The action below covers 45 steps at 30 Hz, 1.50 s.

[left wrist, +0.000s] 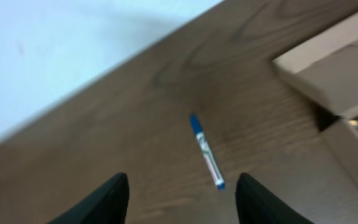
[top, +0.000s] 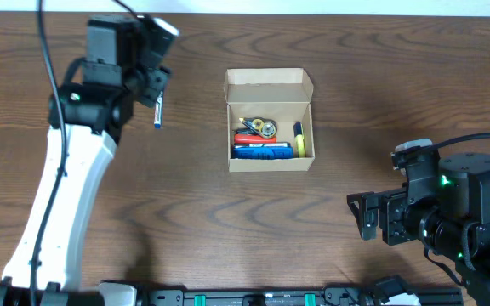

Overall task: Pack container
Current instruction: 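Move the left gripper over the blue whiteboard marker, then grasp the blue marker with the left gripper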

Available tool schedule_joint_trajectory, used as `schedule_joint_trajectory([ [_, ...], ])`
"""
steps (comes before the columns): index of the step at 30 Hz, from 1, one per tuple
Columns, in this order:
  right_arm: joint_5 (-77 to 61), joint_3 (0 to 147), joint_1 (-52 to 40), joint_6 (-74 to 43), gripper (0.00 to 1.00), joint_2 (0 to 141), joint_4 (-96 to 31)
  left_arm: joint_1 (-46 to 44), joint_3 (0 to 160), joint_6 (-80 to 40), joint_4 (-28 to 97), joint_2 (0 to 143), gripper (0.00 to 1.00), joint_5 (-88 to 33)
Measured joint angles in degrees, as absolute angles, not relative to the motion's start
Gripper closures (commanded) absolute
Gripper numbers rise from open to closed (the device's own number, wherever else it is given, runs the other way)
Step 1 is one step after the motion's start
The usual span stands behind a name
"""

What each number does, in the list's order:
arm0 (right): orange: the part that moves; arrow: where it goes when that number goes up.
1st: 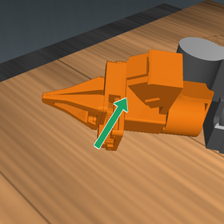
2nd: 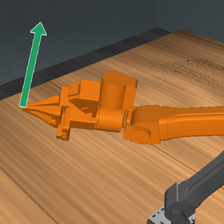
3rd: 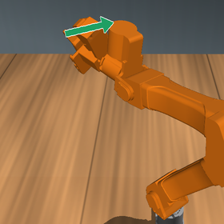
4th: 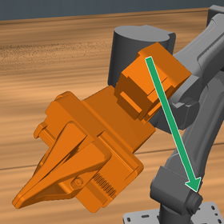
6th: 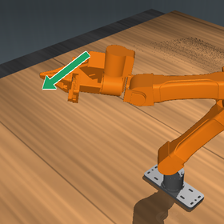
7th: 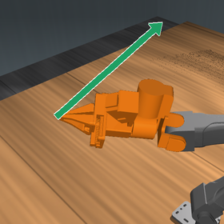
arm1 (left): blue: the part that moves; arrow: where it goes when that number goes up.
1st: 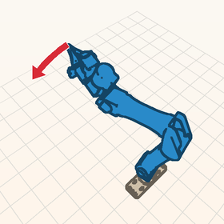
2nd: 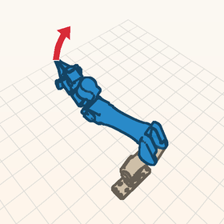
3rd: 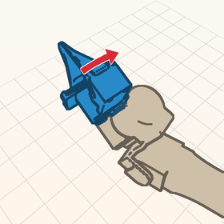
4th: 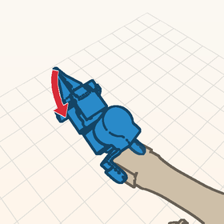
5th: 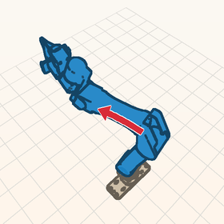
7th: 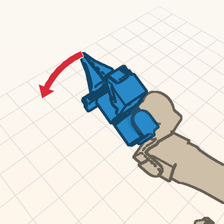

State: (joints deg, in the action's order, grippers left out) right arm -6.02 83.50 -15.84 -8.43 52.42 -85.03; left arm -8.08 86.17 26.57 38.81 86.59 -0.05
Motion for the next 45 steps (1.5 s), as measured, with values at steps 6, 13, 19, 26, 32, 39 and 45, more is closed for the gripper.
schedule_joint_trajectory([
  [6, -6.0, 83.5, -15.84, -8.43, 0.01, 52.45, -85.03, -4.67, 86.17, 19.99, 39.22, 94.85, 0.41, -2.02],
  [13, -6.0, 83.5, -15.84, -8.43, 0.01, 52.45, -85.03, -4.6, 86.17, 14.24, 38.63, 104.71, 0.41, -3.03],
  [19, -6.0, 83.5, -15.84, -8.43, 0.01, 52.45, -85.03, -4.6, 86.15, 11.75, 37.1, 110.3, 0.43, -3.09],
  [26, -6.0, 83.5, -15.84, -8.43, 0.01, 52.45, -85.03, -4.6, 86.15, 8.88, 33.1, 115.59, 0.41, -3.25],
  [32, -6.0, 83.5, -15.84, -8.43, 0.01, 52.45, -85.03, -4.6, 86.15, 5.72, 29.52, 118.63, 0.4, -3.22],
  [39, -6.02, 83.5, -15.84, -8.43, 0.01, 52.42, -85.03, -4.6, 86.15, 4.05, 28.05, 121.56, 0.4, -3.2],
  [45, -6.0, 83.5, -15.84, -8.43, 0.01, 52.45, -85.03, -4.6, 86.15, 3.6, 27.11, 122.76, 0.4, -2.98],
])
